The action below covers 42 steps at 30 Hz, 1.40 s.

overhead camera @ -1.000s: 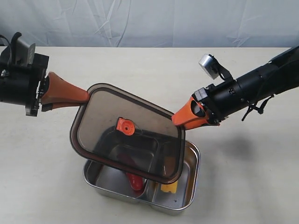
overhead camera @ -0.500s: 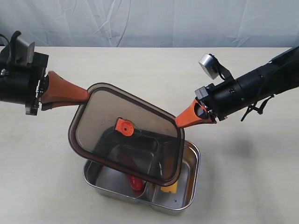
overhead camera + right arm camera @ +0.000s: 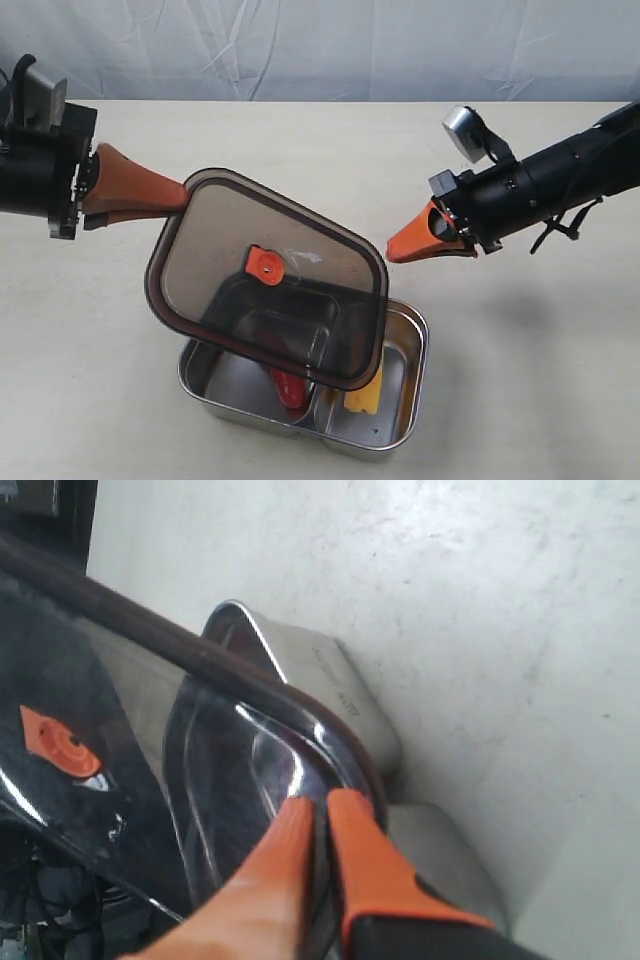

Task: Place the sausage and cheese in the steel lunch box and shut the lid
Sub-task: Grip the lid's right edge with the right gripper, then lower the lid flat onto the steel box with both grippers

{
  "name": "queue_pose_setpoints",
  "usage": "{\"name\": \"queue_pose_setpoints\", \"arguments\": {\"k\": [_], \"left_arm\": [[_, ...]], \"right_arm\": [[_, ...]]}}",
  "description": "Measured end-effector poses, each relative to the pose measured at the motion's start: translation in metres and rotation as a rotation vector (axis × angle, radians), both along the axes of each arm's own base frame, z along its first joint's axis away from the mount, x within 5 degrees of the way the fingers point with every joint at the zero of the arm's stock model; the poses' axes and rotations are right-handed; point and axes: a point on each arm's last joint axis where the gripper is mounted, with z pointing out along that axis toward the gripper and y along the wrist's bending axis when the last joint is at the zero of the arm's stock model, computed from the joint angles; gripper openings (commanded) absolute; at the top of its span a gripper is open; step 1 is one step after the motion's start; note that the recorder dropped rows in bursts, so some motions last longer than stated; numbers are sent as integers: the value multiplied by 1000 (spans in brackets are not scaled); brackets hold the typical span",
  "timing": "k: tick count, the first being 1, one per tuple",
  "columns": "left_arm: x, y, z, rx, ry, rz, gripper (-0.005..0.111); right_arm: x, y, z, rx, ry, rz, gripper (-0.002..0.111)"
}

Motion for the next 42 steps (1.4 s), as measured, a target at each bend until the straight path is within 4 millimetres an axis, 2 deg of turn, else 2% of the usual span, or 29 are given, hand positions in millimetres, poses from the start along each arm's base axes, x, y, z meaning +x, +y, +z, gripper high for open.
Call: {"name": "queue_pose_setpoints", "arguments": {"k": [3,5,8,15,18,25,32,36,42], "left_arm": [[-1,0,3,-2,-1,4,0],[-2,0,3,-2,-2,5,0],[-2,0,5,-3,-1,8,0],[-4,0,10,-5,-8,13,0],[-5,0,10,-5,-7,15,0],[-5,0,11,-5,-9,15,0],[-5,0,11,-6,-7,15,0],[-5,0,11,-8,-5,17,0],[-5,0,11,-9,-5,19,0]], "right_arm": [[5,-13,5,1,-3,-49,52],[7,-17,6,0,1,-67,61],[7,-18,6,-2,9,-74,60],[-8,12,4,-24,-5,48,59],[-11,19,0,-68,-40,78,59],[-7,19,-6,-112,-96,67,59],[-7,24,-28,-70,-26,73,59],[-7,28,-29,7,-12,79,55],[-7,31,-28,66,-2,83,55]]}}
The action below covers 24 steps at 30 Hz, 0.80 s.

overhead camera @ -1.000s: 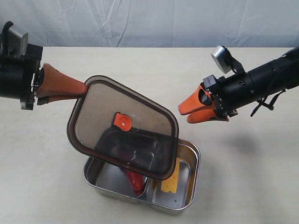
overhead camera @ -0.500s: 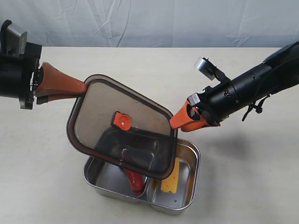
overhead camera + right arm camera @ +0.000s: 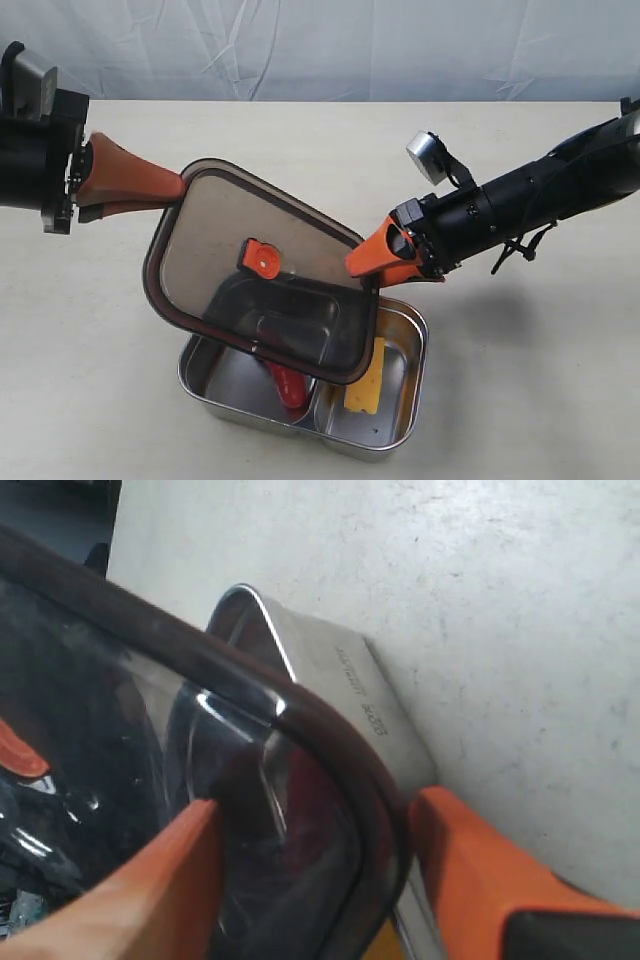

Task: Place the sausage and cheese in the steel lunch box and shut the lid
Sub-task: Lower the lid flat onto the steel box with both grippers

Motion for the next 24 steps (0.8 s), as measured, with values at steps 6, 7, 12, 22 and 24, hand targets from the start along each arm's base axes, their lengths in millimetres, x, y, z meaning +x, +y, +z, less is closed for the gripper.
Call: {"name": "queue_pose_setpoints", "arguments": {"k": [6,7,12,22,24], "left_arm": [[0,0,0,-3,0,2,0],[0,0,0,-3,0,2,0],[1,1,-1,23,-5,10,0],[-1,3,-5,69,-7,-16,0],[-3,4,-7,93,-6,-31,0]], "right_arm": [[0,1,1,16,2,-5,39],[1,1,1,16,1,-8,22],[0,-4,3,-15,-35,25,1],[-11,-14,54,-143,-80,17,-1],[-16,-17,68,-172,-80,6,-1]]}}
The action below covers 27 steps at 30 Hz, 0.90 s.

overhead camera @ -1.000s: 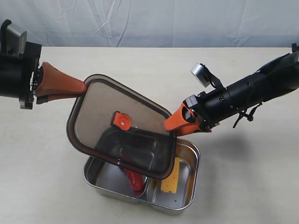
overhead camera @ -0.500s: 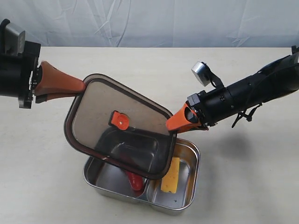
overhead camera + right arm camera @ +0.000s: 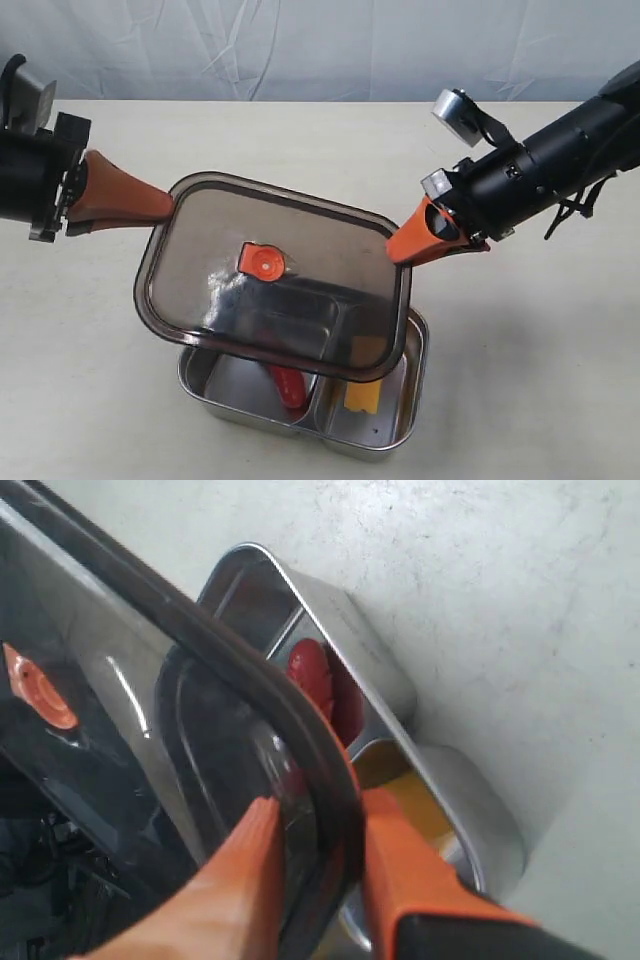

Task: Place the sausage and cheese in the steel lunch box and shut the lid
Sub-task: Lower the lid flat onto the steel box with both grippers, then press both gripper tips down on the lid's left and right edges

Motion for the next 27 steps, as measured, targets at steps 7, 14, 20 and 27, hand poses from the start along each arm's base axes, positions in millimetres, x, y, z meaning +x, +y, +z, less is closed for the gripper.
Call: {"name": "queue_pose_setpoints", "arguments": {"k": [7,14,20,27], "left_arm": [[-4,-2,-4,53,18,-47,0],[-7,-20,-14,191,-16,-110,0],[-7,-23,-20,289,-56,-121,0],[-7,-25,-21,303,-64,-132,0]], "right_arm": [[-13,-7,25,-73,50,-36,-1],[-21,-10,32,-152,58,-31,-1],[-39,1,32,-196,61,21,-1],[-54,-1,31,-221,86,39,-1]]}}
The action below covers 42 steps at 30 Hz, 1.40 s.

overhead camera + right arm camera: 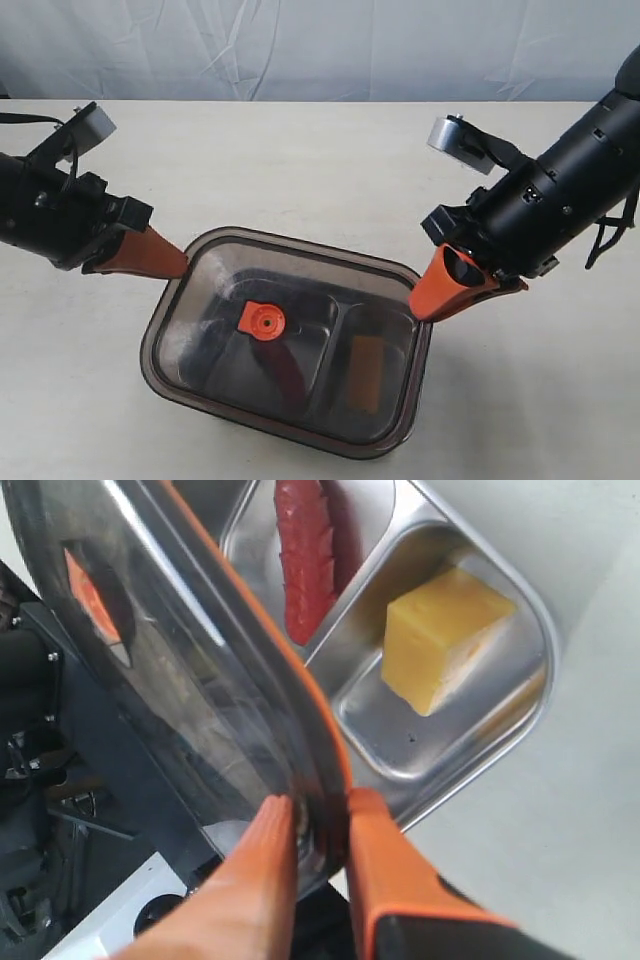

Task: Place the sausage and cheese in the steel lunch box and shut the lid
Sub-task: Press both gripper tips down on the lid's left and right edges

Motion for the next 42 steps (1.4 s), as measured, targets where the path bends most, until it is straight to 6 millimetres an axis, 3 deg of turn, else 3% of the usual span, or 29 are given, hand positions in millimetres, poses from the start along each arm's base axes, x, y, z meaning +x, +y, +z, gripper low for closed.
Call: {"name": "queue_pose_setpoints", "arguments": {"k": [6,12,42], "left_arm": [[0,-2,-1,-10,5,14,0],[2,-21,-17,2,43,-15,0],[1,-22,-17,0,36,-27,0]], "right_arm": [[2,-2,-3,-44,-18,-29,-1],[11,-1,-16,-81,-14,-82,-1],[21,-8,-23,-197,-84,-180,-1]]}}
